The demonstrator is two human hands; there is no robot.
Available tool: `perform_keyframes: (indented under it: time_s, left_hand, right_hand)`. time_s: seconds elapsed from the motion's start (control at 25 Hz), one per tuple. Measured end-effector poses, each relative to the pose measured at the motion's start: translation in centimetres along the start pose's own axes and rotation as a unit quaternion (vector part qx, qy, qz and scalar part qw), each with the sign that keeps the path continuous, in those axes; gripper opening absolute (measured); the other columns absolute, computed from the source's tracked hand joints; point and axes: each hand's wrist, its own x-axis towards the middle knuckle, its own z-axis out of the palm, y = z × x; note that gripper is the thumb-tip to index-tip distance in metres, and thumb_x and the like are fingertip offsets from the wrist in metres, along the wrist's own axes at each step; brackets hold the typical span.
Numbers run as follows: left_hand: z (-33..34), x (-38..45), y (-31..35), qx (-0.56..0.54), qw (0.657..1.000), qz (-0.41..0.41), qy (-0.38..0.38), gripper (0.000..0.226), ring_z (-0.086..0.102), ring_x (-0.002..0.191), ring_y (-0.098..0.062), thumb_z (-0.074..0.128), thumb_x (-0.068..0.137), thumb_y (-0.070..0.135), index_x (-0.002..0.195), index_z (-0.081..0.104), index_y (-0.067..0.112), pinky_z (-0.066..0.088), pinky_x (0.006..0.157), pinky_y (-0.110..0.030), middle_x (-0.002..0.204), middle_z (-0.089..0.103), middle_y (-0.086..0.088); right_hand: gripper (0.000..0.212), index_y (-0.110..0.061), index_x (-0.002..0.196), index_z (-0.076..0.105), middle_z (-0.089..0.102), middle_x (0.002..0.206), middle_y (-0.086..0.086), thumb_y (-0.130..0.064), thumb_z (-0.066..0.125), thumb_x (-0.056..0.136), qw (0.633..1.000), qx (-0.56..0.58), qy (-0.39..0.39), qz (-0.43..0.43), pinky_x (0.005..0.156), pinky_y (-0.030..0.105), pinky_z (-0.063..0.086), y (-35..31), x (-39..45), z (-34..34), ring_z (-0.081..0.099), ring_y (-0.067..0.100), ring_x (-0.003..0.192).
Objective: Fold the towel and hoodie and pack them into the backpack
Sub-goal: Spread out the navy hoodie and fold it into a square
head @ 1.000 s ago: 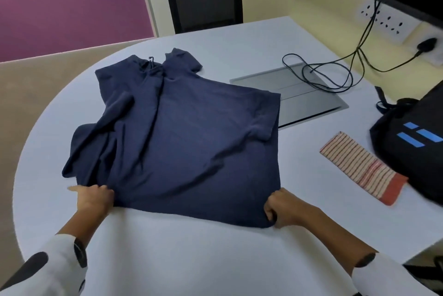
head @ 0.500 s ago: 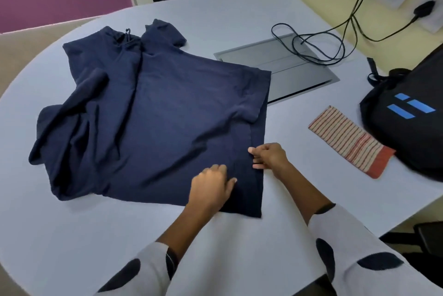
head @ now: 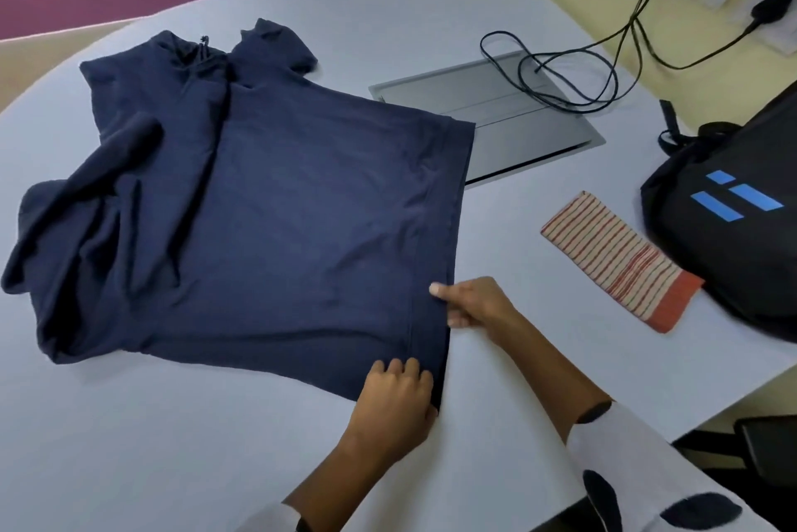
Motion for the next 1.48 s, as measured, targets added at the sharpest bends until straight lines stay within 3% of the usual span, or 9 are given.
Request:
perform_keyframes:
  time_s: [0.16,0.36,0.48,0.64,0.88,1.04,1.16,1.28,1.48]
  left_hand:
    - [0.6,0.1,-0.4,0.021,0.997,0.08,0.008,0.021,0.042,0.051,-0.012,0.056,0.069,0.044,0.058,0.055,0.026,0.03,0.052,-0.025,0.061,0.049,0.007]
    - [1.4,-0.7,-0.7,0.004,0.991,0.127,0.039,0.021,0.039,0.057,-0.014,0.051,0.074,0.043,0.061,0.052,0.026,0.034,0.057,-0.026,0.066,0.045,0.007]
    - [1.8,-0.2,-0.3,0.005,0.99,0.128,0.056,0.025,0.041,0.058,-0.014,0.052,0.077,0.045,0.062,0.051,0.025,0.038,0.058,-0.025,0.067,0.045,0.006]
    - [3.3,1.0,0.8,0.062,0.989,0.133,0.034,0.019,0.039,0.05,-0.011,0.052,0.075,0.024,0.056,0.052,0.026,0.035,0.051,-0.021,0.061,0.046,0.009]
    - [1.8,4.1,0.9,0.024,0.979,0.196,0.05,0.023,0.047,0.058,0.0,0.057,0.083,0.053,0.071,0.062,0.035,0.039,0.057,-0.013,0.072,0.053,0.019]
    - [1.0,6.2,-2.5,-0.066,0.976,0.077,0.194,0.028,0.056,0.08,-0.014,0.048,0.094,0.046,0.083,0.061,0.024,0.041,0.071,-0.025,0.099,0.057,0.002]
    - [2.3,6.2,-6.0,-0.082,0.981,-0.031,0.172,0.052,0.044,0.13,-0.026,0.048,0.091,0.055,0.125,0.056,0.015,0.032,0.105,-0.037,0.142,0.043,-0.011]
    - [3.2,6.1,-6.5,-0.07,0.988,-0.064,0.119,0.073,0.019,0.145,-0.024,0.037,0.092,0.064,0.145,0.037,0.015,0.02,0.112,-0.043,0.157,0.022,-0.01]
    - [3.4,8.4,-4.9,-0.049,0.989,-0.09,0.11,0.073,0.016,0.146,-0.023,0.03,0.093,0.065,0.148,0.031,0.017,0.017,0.114,-0.045,0.158,0.018,-0.008]
  right_hand:
    - [0.03,-0.002,0.088,0.061,0.061,0.077,0.007,-0.026,0.077,0.08,0.978,0.199,0.067,-0.002,0.082,0.036,0.057,-3.4,4.2,0.2,0.058,0.017,0.062]
    - [0.021,0.003,0.086,0.064,0.064,0.087,0.017,-0.009,0.078,0.077,0.981,0.089,0.17,0.032,0.075,0.041,0.059,-4.1,6.3,-1.3,0.059,0.021,0.059]
    - [0.031,0.004,0.095,0.065,0.065,0.087,0.015,-0.02,0.078,0.079,0.979,0.142,0.148,0.023,0.077,0.042,0.059,-4.4,7.7,-1.3,0.064,0.024,0.071]
    - [0.035,-0.001,0.08,0.063,0.068,0.09,0.013,-0.033,0.078,0.078,0.971,0.129,0.202,-0.009,0.079,0.043,0.058,-7.3,10.9,-1.5,0.067,0.03,0.083]
    - [0.027,0.002,0.097,0.069,0.069,0.102,0.017,-0.014,0.077,0.078,0.951,0.084,0.297,-0.011,0.082,0.036,0.056,-9.4,12.7,-4.4,0.066,0.03,0.092]
    - [0.042,-0.002,0.132,0.048,0.05,0.132,0.018,-0.004,0.057,0.091,0.902,-0.152,0.332,-0.232,0.098,0.033,0.041,-9.8,11.7,-2.3,0.049,0.032,0.121]
    - [0.054,0.001,0.147,0.025,0.023,0.154,0.021,-0.017,0.042,0.1,0.827,-0.353,0.209,-0.384,0.118,0.037,0.013,-9.6,13.1,0.5,0.019,0.034,0.144]
    - [0.066,-0.001,0.15,0.005,0.001,0.16,0.016,-0.041,0.027,0.103,0.824,-0.429,0.128,-0.347,0.119,0.035,-0.005,-9.5,15.2,2.4,-0.002,0.026,0.148]
    - [0.072,0.0,0.15,0.0,-0.001,0.16,0.015,-0.05,0.019,0.101,0.785,-0.498,0.217,-0.299,0.12,0.038,-0.003,-9.5,18.2,0.0,-0.001,0.025,0.148]
